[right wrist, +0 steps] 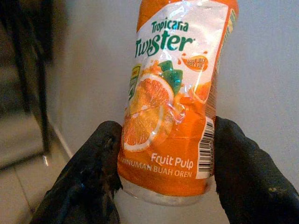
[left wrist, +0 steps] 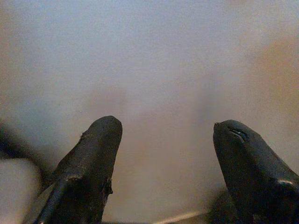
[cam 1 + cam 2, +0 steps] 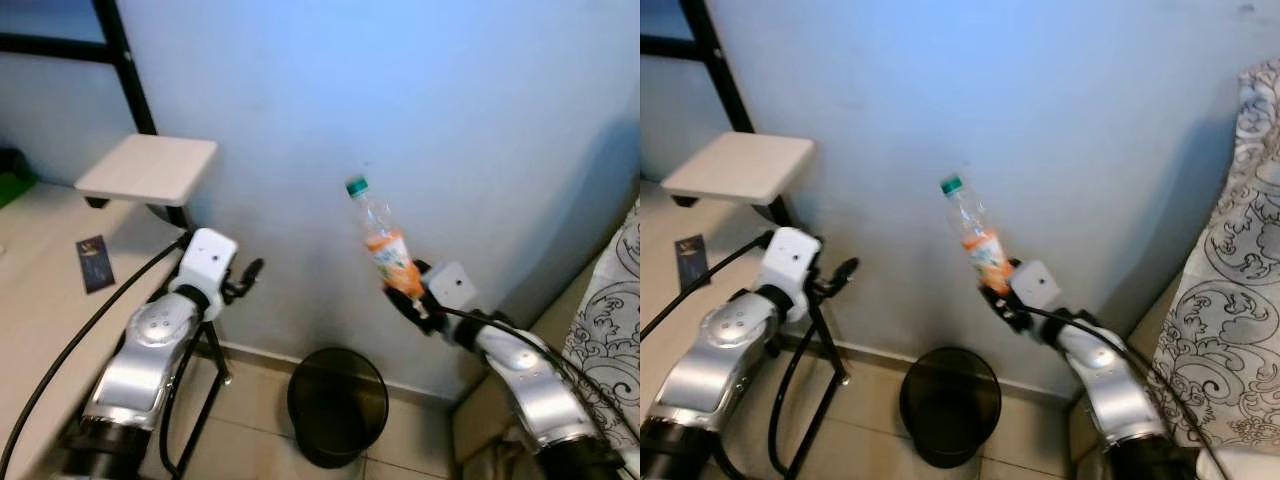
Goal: Clean up the room
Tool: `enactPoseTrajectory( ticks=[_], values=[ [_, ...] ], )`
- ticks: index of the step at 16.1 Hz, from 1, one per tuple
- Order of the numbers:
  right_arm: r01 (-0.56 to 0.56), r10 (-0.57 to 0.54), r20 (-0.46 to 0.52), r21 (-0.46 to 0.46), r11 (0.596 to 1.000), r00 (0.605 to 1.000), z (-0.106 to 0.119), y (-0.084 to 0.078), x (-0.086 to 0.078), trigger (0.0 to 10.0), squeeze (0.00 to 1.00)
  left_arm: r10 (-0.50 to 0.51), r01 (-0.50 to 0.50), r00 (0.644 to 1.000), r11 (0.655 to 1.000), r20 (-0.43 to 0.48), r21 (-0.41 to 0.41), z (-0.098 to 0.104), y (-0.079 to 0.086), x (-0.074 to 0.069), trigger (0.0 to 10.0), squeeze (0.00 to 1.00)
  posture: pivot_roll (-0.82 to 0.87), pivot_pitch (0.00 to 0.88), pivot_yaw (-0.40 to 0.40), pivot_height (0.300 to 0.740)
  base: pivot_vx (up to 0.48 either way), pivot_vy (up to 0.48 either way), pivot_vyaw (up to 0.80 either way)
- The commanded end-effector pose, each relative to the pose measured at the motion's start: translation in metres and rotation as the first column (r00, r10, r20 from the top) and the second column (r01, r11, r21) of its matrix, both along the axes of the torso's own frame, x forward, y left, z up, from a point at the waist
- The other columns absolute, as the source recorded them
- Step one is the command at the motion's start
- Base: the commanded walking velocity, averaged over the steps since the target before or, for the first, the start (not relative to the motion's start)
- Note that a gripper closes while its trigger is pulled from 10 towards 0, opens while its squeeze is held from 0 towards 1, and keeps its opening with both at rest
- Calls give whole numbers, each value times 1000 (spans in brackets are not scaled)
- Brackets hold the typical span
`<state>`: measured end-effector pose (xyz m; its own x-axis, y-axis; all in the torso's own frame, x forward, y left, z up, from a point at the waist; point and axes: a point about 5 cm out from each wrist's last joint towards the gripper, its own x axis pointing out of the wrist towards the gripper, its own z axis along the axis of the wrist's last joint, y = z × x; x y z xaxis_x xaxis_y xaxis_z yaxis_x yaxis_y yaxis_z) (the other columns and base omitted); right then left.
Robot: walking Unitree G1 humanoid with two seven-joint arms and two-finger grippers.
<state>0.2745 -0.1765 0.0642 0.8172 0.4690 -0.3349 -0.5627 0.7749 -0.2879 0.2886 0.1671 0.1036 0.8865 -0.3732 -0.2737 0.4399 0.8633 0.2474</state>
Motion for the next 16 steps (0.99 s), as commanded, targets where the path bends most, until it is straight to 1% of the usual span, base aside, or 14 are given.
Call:
enactPoseTrajectory(
  ticks=[1, 2, 3, 4, 5, 6, 8, 9, 10, 14, 16],
  values=[
    [10, -14, -87, -45, 999, 996, -10, -5, 3, 10000, 0, -127, 128, 992, 991, -28, 34, -2, -9, -6, 10000, 0, 19, 0, -10, 740, 0, 0, 0],
    [-2, -11, -135, -94, 996, 991, -18, -7, 4, 10000, 0, -182, 185, 982, 981, -58, 51, -6, -11, -8, 10000, 0, 15, 0, -6, 740, 0, 0, 0],
    [-8, -11, -156, -123, 992, 988, -23, -7, 5, 10000, 0, -203, 208, 976, 976, -73, 59, -7, -12, -9, 10000, 0, 14, 0, -4, 740, 0, 0, 0],
    [-16, -26, -212, -196, 981, 977, -34, -9, 8, 10000, 0, -297, 310, 946, 945, -131, 102, -13, -13, -13, 10000, 0, 11, 0, -2, 740, 0, 0, 0],
    [-15, -37, -233, -218, 976, 972, -38, -10, 9, 10000, 0, -335, 355, 929, 927, -155, 120, -16, -14, -16, 10000, 0, 10, 0, -1, 740, 0, 0, 0],
    [-8, -61, -268, -250, 968, 961, -48, -8, 11, 10000, 0, -394, 424, 897, 893, -200, 147, -20, -13, -19, 10000, 0, 12, 0, -2, 740, 0, 0, 0],
    [-6, -89, -328, -277, 961, 940, -61, 0, 13, 10000, 0, -471, 515, 850, 838, -236, 181, -21, -15, -21, 10000, 0, 19, 0, -9, 740, 0, 0, 0],
    [-4, -97, -335, -287, 958, 937, -63, 1, 13, 10000, 0, -486, 532, 839, 826, -244, 185, -21, -15, -22, 10000, 0, 22, 0, -10, 740, 0, 0, 0],
    [16, -125, -355, -296, 955, 927, -66, 3, 16, 10000, 0, -510, 563, 820, 800, -260, 207, -20, -14, -21, 10000, 0, 25, 0, -13, 740, 0, 0, 0],
    [19, -134, -364, -303, 953, 922, -64, 10, 23, 10000, 0, -533, 590, 802, 778, -270, 216, -19, -12, -20, 10000, 0, 23, 0, -14, 740, 0, 0, 0],
    [38, -143, -361, -282, 959, 921, -63, 14, 26, 10000, 0, -537, 595, 799, 774, -272, 217, -19, -12, -21, 10000, 0, 22, 0, -15, 740, 0, 0, 0]
  ],
)
